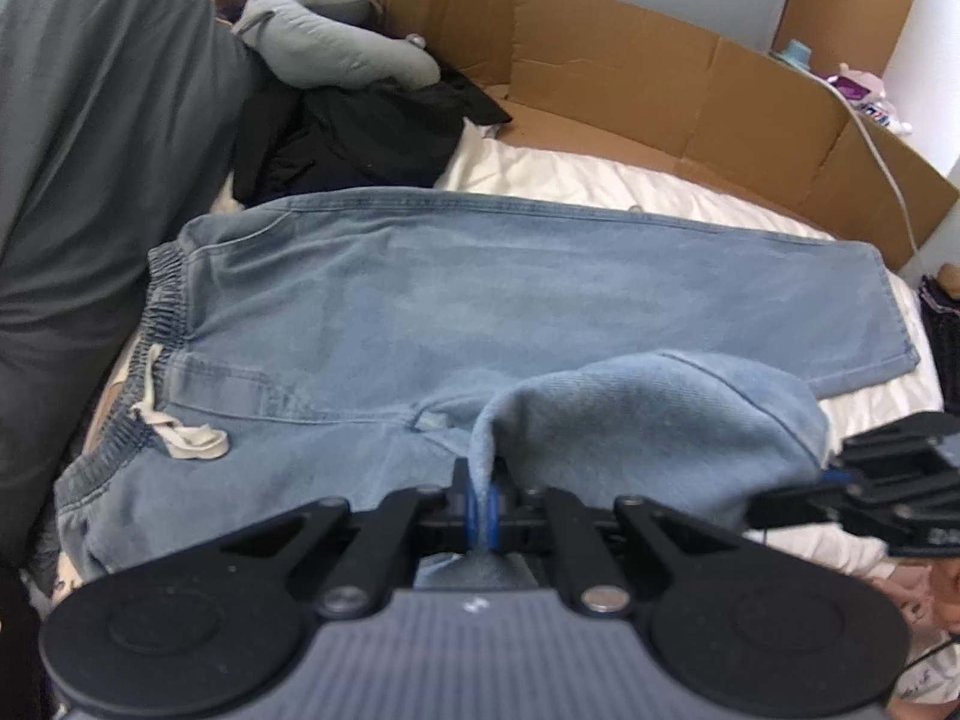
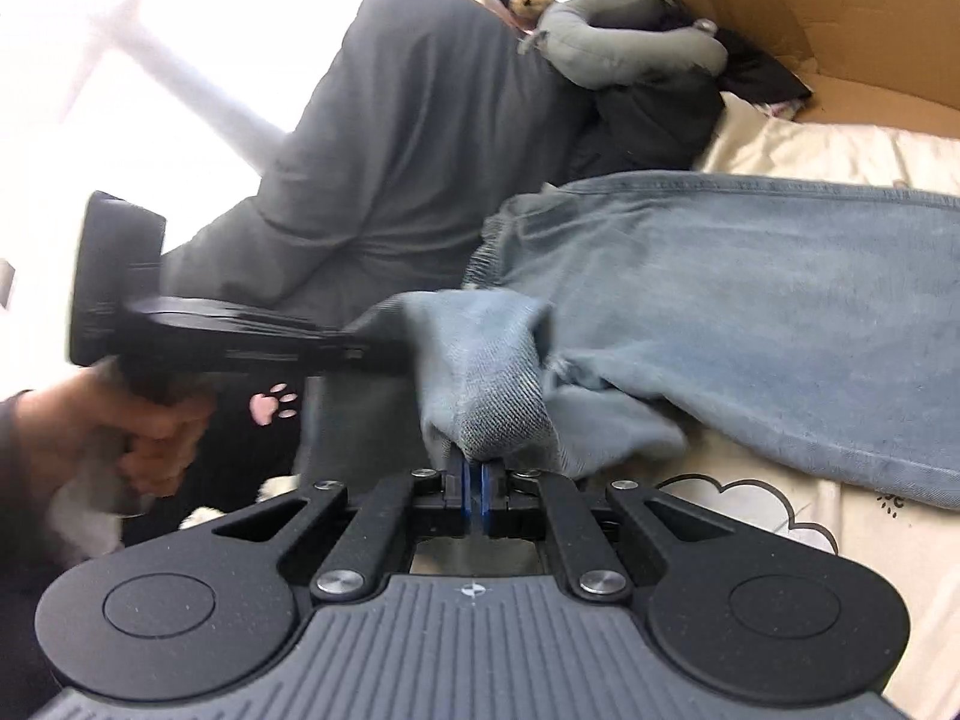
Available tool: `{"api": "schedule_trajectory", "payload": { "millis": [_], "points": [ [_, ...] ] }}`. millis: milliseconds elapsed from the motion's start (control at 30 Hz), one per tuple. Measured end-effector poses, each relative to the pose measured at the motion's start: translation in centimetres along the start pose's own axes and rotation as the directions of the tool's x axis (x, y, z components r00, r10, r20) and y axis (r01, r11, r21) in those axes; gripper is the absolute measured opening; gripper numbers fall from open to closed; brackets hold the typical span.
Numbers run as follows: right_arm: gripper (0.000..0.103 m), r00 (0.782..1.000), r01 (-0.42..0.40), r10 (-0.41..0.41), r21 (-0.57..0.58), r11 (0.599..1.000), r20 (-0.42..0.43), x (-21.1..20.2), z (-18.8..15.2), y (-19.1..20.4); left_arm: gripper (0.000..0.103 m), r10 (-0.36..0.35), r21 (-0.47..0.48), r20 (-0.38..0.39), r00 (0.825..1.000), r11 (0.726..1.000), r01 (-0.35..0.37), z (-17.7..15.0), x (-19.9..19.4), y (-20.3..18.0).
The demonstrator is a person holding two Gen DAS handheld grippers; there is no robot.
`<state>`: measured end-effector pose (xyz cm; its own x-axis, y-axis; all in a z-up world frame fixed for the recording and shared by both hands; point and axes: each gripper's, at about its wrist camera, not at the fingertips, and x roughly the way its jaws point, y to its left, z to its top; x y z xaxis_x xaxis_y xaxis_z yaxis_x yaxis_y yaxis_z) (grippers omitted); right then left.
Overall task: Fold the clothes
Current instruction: 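Grasp the same leg hem with the right gripper while the left gripper holds it, then lift the held leg with both grippers and fold it over the other leg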
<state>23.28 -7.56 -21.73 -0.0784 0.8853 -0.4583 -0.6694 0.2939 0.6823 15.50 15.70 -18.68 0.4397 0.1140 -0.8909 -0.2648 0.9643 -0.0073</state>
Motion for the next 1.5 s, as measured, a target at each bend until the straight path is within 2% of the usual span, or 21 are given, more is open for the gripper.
{"api": "schedule_trajectory", "payload": {
  "millis": [233, 300, 433, 467, 500, 567, 667, 767, 833, 1167, 1333, 1433, 1500],
  "points": [
    [0.002, 1.000, -0.017, 0.017, 0.020, 1.000, 0.014, -0.9, 0.8, -0.5, 0.005, -0.043, 0.041, 0.003, 0.999, 0.998, 0.043, 0.7, 1.5, -1.4],
    [0.006, 1.000, -0.018, 0.018, 0.031, 0.999, 0.020, -0.9, 1.0, -0.8, 0.005, -0.026, 0.045, 0.001, 1.000, 0.999, 0.026, 1.0, 2.1, -1.2],
    [0.006, 0.999, -0.018, 0.016, 0.057, 0.998, 0.034, -1.0, 1.3, -1.7, 0.004, 0.025, 0.037, 0.002, 1.000, 0.999, -0.025, 1.9, 2.6, 0.3],
    [0.007, 0.999, -0.001, -0.001, 0.060, 0.998, 0.034, -0.9, 1.0, -2.2, 0.004, 0.037, 0.036, 0.006, 0.999, 0.999, -0.037, 2.1, 2.5, 0.9],
    [0.013, 0.999, 0.023, -0.025, 0.058, 0.998, 0.029, -0.7, 0.7, -2.6, 0.004, 0.049, 0.036, 0.009, 0.999, 0.998, -0.050, 2.3, 2.4, 1.4],
    [0.020, 0.997, 0.071, -0.072, 0.053, 0.996, 0.019, -0.3, 0.1, -3.4, 0.004, 0.076, 0.038, 0.013, 0.997, 0.996, -0.077, 2.5, 2.3, 2.4],
    [0.023, 0.992, 0.126, -0.126, 0.064, 0.990, -0.005, 1.0, -1.1, -4.8, 0.004, 0.113, 0.035, 0.009, 0.994, 0.993, -0.114, 2.6, 2.3, 3.7],
    [0.035, 0.980, 0.198, -0.195, 0.071, 0.978, -0.036, 2.9, -2.1, -6.4, 0.004, 0.136, 0.024, 0.002, 0.991, 0.990, -0.136, 2.5, 2.3, 4.5],
    [0.035, 0.969, 0.245, -0.241, 0.079, 0.966, -0.052, 4.2, -2.7, -7.4, 0.004, 0.149, 0.016, -0.003, 0.989, 0.989, -0.149, 2.4, 2.3, 5.0],
    [0.036, 0.937, 0.349, -0.346, 0.214, 0.912, -0.050, 8.9, -5.0, -10.6, 0.005, 0.183, 0.039, -0.020, 0.983, 0.982, -0.182, 2.2, 2.3, 5.4],
    [0.039, 0.931, 0.352, -0.363, 0.326, 0.877, -0.029, 10.0, -5.6, -12.4, 0.005, 0.200, 0.029, -0.025, 0.980, 0.980, -0.199, 2.0, 2.1, 6.0],
    [0.039, 0.937, 0.319, -0.350, 0.404, 0.857, 0.003, 10.4, -5.6, -13.3, 0.005, 0.208, 0.015, -0.035, 0.977, 0.978, -0.208, 1.9, 1.9, 6.4],
    [0.040, 0.942, 0.299, -0.334, 0.411, 0.861, 0.016, 10.7, -5.6, -13.6, 0.005, 0.208, 0.008, -0.039, 0.977, 0.978, -0.208, 2.0, 1.7, 6.5]
  ]
}}
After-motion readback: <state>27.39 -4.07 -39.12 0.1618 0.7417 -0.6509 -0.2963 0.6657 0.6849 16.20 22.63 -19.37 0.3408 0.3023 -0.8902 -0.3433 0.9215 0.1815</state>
